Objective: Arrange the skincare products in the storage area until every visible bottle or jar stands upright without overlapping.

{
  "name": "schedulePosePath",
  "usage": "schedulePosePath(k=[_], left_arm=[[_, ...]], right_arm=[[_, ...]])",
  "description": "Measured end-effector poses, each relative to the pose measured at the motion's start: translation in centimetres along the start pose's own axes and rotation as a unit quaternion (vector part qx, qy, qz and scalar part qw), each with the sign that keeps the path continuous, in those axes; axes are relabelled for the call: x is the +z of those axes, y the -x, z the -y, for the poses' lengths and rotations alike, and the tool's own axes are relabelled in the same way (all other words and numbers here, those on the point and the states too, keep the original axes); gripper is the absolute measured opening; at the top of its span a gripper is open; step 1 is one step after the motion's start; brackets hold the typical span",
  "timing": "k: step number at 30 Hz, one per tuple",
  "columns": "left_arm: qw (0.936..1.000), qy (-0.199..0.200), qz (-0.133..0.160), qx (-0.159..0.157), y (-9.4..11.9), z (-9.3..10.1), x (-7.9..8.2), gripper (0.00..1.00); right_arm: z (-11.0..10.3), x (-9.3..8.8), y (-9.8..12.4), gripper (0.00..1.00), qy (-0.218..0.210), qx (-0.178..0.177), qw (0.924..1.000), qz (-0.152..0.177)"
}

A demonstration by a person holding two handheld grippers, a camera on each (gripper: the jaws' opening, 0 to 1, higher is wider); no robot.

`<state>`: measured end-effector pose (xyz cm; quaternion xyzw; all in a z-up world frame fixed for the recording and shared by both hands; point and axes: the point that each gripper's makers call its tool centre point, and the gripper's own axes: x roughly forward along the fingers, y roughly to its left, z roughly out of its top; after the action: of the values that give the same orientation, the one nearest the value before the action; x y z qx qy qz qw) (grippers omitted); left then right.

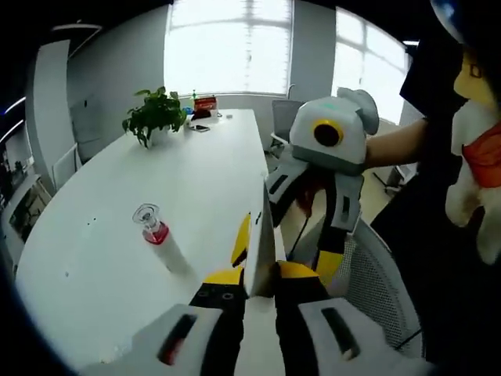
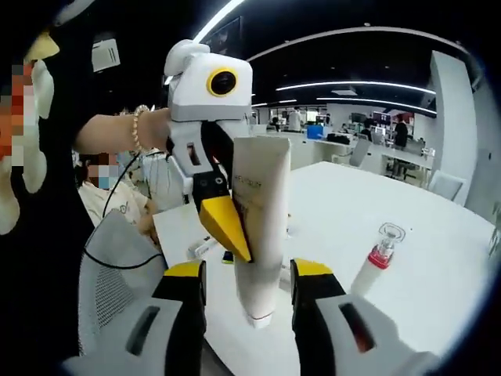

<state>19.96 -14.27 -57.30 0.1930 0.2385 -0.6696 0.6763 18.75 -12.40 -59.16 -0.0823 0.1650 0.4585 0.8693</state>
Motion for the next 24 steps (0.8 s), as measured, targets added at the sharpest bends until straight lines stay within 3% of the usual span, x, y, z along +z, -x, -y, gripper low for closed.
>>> schedulePosePath(k=[5, 19, 21, 24], left_arm=[[1.0, 0.001, -0.002, 0.005, -0.9, -1.1, -0.5, 0.13], [0.9997, 0.01, -0.005, 0.023, -3.2, -4.7, -1.9, 0.13], [0.9996, 0.012, -0.006, 0.026, -3.9, -6.0, -2.6, 0.13], [0.9995, 0.011, -0.005, 0.03, -4.0, -6.2, -2.6, 0.13]], right_arm=[[0.8, -1.3, 0.1, 0.59, -0.021, -0.028, 0.9993, -0.008], [1.8, -3.6, 0.9, 0.76, -0.054, -0.081, 0.995, -0.022], [1.9, -4.0, 1.1, 0.78, -0.056, -0.088, 0.9943, -0.025], [2.0, -4.5, 1.4, 0.81, -0.064, -0.098, 0.9928, -0.026]])
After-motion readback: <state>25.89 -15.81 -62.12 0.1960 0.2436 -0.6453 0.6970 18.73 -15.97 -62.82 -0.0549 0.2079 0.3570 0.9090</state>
